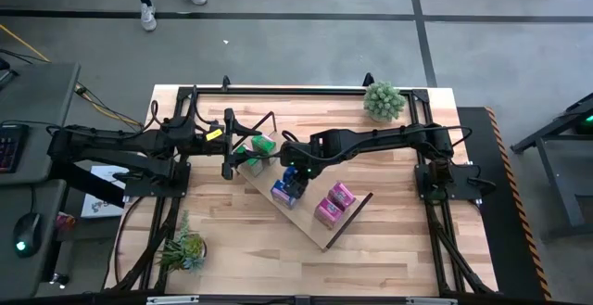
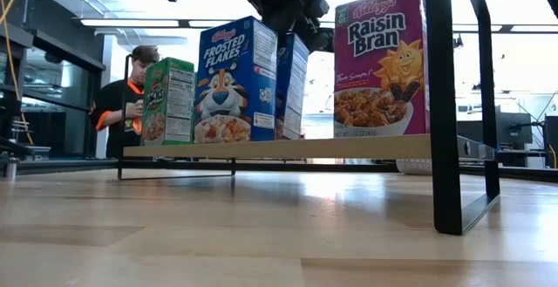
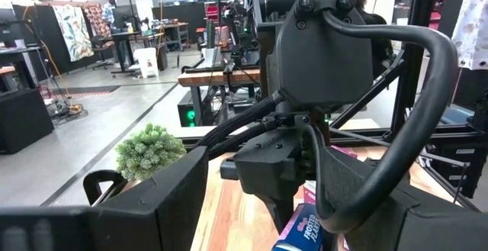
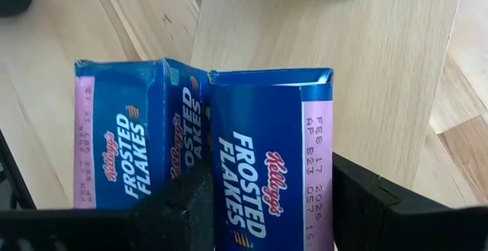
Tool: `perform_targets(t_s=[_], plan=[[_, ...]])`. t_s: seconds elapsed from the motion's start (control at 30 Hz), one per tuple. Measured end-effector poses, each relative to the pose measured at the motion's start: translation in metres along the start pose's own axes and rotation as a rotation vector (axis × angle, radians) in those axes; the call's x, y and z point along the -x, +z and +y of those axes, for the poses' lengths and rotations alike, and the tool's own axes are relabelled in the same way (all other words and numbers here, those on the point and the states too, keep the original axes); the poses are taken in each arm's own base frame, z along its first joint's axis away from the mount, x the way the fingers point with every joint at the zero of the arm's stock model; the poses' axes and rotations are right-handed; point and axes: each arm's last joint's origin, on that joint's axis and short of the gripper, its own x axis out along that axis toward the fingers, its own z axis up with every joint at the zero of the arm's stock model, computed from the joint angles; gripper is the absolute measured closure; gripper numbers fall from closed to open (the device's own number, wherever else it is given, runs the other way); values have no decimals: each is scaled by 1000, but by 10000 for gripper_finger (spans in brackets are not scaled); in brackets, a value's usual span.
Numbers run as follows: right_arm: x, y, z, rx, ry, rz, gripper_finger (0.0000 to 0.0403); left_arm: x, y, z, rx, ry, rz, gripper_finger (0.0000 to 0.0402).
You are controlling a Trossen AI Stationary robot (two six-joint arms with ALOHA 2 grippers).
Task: Stack cereal on shelf
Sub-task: Put the blue cereal box on the shelf
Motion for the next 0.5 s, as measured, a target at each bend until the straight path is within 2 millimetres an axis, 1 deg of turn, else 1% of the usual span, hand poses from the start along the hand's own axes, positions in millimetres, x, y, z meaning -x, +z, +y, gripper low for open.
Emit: perform_targets(t_s=[0.5], plan=[[0, -1, 0, -26, 9, 20, 217, 0, 0, 0, 0, 0, 1, 158]])
